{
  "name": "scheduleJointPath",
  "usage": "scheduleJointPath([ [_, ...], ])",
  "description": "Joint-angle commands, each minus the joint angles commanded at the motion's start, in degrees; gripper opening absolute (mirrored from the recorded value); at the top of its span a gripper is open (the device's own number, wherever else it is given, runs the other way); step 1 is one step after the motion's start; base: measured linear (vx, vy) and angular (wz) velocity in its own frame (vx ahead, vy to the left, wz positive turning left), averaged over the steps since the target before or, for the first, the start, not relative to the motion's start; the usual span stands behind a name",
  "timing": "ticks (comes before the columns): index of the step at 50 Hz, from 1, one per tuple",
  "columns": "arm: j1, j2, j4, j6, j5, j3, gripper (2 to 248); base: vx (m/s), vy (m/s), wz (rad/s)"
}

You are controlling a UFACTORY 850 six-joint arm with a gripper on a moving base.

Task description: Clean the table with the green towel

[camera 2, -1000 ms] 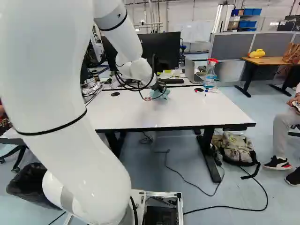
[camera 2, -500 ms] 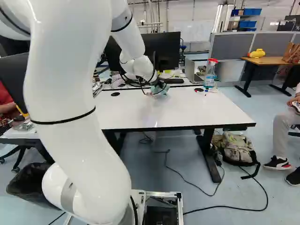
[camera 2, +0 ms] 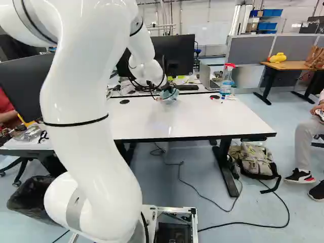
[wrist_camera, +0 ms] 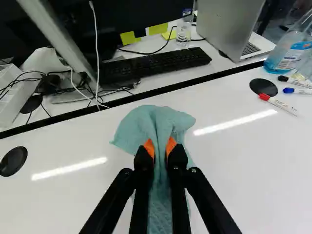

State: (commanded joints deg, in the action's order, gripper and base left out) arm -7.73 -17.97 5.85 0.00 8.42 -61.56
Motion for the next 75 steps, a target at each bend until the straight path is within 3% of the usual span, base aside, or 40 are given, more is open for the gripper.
scheduleJointPath([
  [11,1.6,0.4,0.0,0.0,0.0,0.5,45,0.0,0.0,0.0],
  [75,1.6,-7.1,0.0,0.0,0.0,-0.7,45,0.0,0.0,0.0],
])
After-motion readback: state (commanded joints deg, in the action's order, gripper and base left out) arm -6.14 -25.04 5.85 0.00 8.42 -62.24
